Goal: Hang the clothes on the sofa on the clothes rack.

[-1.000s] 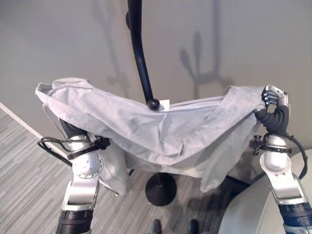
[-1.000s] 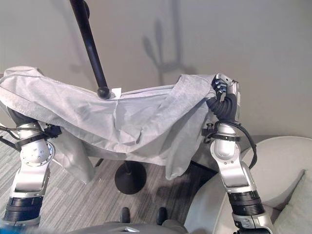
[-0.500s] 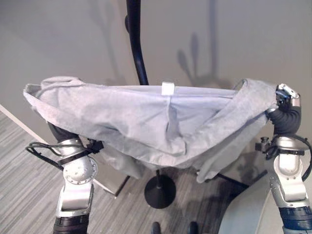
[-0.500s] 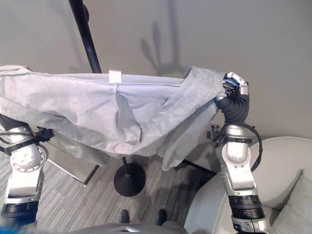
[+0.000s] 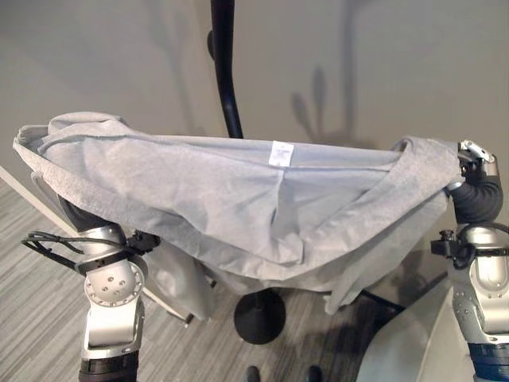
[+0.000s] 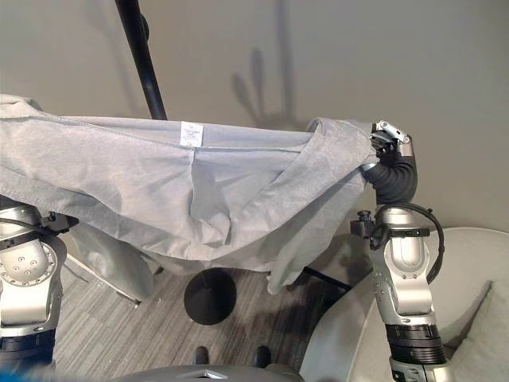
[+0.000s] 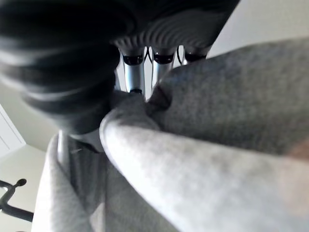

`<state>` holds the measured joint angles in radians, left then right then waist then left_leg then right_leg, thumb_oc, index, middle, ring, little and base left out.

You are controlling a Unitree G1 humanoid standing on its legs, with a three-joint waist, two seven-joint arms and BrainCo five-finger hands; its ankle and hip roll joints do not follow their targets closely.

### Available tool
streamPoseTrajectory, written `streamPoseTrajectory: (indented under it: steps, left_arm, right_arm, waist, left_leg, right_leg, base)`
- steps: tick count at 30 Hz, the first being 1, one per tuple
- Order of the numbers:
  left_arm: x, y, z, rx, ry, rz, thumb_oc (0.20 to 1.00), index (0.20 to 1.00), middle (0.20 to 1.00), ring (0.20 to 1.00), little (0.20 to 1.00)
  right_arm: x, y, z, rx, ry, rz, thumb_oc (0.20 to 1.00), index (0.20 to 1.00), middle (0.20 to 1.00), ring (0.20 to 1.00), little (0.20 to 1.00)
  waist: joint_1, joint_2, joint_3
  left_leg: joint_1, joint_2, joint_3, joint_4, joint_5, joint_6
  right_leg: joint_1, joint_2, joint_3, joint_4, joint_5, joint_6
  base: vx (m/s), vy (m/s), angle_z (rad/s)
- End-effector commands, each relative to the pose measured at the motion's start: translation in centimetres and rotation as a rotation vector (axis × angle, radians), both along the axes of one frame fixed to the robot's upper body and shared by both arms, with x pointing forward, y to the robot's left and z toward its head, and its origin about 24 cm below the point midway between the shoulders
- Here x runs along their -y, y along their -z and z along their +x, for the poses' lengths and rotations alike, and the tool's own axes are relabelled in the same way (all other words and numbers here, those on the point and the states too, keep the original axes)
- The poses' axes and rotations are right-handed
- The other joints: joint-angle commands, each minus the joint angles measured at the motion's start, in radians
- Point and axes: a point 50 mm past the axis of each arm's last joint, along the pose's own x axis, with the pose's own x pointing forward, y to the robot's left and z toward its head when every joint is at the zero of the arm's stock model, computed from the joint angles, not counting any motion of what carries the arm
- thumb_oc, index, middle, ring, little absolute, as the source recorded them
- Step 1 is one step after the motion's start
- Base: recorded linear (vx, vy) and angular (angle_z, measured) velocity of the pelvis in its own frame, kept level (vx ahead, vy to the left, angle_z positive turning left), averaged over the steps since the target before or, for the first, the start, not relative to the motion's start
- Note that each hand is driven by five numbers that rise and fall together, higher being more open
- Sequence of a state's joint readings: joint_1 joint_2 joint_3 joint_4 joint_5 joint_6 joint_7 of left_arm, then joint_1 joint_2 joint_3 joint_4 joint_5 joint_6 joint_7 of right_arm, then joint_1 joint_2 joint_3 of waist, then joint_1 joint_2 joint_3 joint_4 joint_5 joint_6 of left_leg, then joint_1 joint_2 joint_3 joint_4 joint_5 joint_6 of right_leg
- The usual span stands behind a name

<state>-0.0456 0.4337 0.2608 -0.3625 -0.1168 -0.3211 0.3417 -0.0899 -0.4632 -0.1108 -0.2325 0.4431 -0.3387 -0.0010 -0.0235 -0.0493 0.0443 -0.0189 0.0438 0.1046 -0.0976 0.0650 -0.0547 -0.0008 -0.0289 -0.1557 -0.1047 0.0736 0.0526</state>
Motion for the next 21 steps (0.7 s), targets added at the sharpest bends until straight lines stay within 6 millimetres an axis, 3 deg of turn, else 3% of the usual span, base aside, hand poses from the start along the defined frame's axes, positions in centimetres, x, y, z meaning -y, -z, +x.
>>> streamPoseTrajectory:
  steps: [1, 12, 19, 21]
  left_arm:
    - [-0.9, -3.2, -0.8, 0.185, 0.034, -0.006, 0.200, 0.200, 0.200, 0.200, 0.200]
    - [0.8, -6.7, 1.5, 0.275, -0.012, 0.139, 0.200, 0.200, 0.200, 0.200, 0.200]
    - [1.9, -9.4, 4.6, 0.286, -0.012, 0.195, 0.200, 0.200, 0.200, 0.200, 0.200]
    - [2.4, -10.2, 6.5, 0.235, -0.016, 0.249, 0.200, 0.200, 0.200, 0.200, 0.200]
  right_arm:
    - [1.5, -3.7, -0.6, 0.202, 0.025, 0.087, 0.200, 0.200, 0.200, 0.200, 0.200]
    - [-0.7, -8.1, 1.5, 0.322, 0.113, -0.088, 0.200, 0.200, 0.200, 0.200, 0.200]
    - [-2.4, -11.4, 3.5, 0.382, 0.120, -0.155, 0.200, 0.200, 0.200, 0.200, 0.200]
    - [-3.0, -12.4, 4.9, 0.352, 0.123, -0.227, 0.200, 0.200, 0.200, 0.200, 0.200]
  waist:
    - [0.017, -0.013, -0.039]
    - [0.023, -0.008, -0.055]
    - [0.020, -0.009, -0.058]
    - [0.016, -0.009, -0.063]
  left_leg:
    - [0.086, 0.062, 0.033, 0.010, -0.117, -0.070]
    - [0.103, 0.062, 0.035, 0.010, -0.124, -0.074]
    - [0.115, 0.063, 0.043, 0.010, -0.127, -0.078]
    - [0.119, 0.061, 0.044, 0.010, -0.126, -0.080]
  right_leg:
    - [0.017, -0.124, -0.045, 0.017, -0.033, 0.180]
    - [0.033, -0.126, -0.051, 0.017, -0.036, 0.180]
    - [0.042, -0.126, -0.051, 0.017, -0.036, 0.181]
    - [0.044, -0.126, -0.049, 0.017, -0.034, 0.184]
  base:
    - [0.00, 0.000, 0.00]
    - [0.00, 0.000, 0.00]
    - [0.00, 0.000, 0.00]
    - [0.00, 0.000, 0.00]
